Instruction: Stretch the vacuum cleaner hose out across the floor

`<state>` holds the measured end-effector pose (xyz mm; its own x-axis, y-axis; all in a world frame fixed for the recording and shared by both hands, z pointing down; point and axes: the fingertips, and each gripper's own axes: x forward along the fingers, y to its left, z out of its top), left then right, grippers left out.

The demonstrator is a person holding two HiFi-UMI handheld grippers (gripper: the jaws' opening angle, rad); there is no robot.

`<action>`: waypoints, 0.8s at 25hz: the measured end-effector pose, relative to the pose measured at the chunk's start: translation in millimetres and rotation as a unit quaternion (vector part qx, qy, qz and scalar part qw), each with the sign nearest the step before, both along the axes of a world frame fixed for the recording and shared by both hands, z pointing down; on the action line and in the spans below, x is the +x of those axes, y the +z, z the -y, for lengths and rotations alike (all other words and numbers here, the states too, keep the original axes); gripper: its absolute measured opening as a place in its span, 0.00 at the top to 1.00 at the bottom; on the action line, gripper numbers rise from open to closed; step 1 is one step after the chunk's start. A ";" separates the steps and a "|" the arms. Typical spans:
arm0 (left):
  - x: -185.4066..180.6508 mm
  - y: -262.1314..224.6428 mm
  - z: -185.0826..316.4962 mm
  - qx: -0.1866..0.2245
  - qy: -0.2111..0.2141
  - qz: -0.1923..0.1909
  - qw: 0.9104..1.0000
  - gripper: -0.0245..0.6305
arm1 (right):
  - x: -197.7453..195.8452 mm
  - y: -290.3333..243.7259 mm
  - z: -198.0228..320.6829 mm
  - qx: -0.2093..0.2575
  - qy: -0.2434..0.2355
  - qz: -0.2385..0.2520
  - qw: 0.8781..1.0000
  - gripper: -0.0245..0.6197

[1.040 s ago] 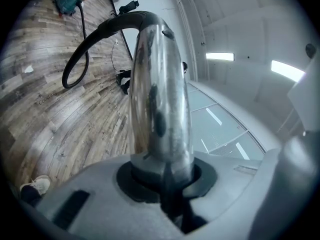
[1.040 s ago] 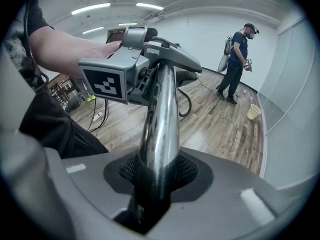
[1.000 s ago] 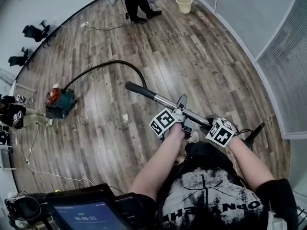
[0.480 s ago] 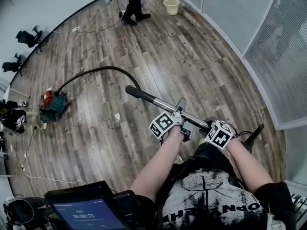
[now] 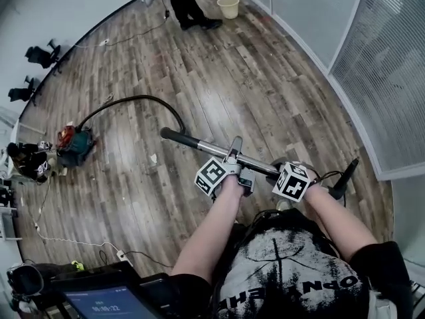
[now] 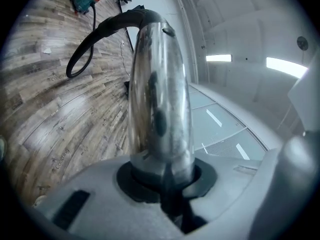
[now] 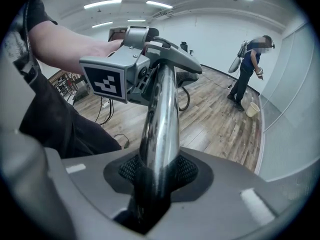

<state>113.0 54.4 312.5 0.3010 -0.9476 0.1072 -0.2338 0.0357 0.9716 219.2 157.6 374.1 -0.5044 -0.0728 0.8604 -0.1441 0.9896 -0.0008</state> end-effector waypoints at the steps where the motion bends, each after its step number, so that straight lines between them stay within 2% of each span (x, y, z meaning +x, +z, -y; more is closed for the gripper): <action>1: 11.9 0.8 1.1 -0.002 -0.004 0.000 1.000 0.88 | 12.9 0.0 1.6 -0.001 -0.004 0.000 1.000 0.75; 5: 73.1 7.6 -5.4 -0.003 -0.020 0.000 1.000 0.88 | 77.6 6.8 -1.6 -0.001 -0.019 -0.001 1.000 0.75; 9: 111.1 16.3 -16.2 -0.016 -0.026 -0.002 1.000 0.88 | 117.2 12.4 -11.8 -0.011 -0.025 -0.003 1.000 0.75; 15: 142.9 24.6 -42.8 -0.030 -0.018 -0.002 0.999 0.88 | 147.3 19.4 -40.7 -0.021 -0.018 -0.003 1.000 0.75; 20: 149.8 31.2 -66.0 -0.029 -0.006 -0.007 1.000 0.88 | 152.4 23.7 -66.3 -0.018 -0.005 -0.008 1.000 0.75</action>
<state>262.8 120.4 343.7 0.2917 -0.9433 0.1583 -0.2197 0.0949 0.9709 371.6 223.9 397.8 -0.4906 -0.0377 0.8705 -0.1351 0.9903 -0.0332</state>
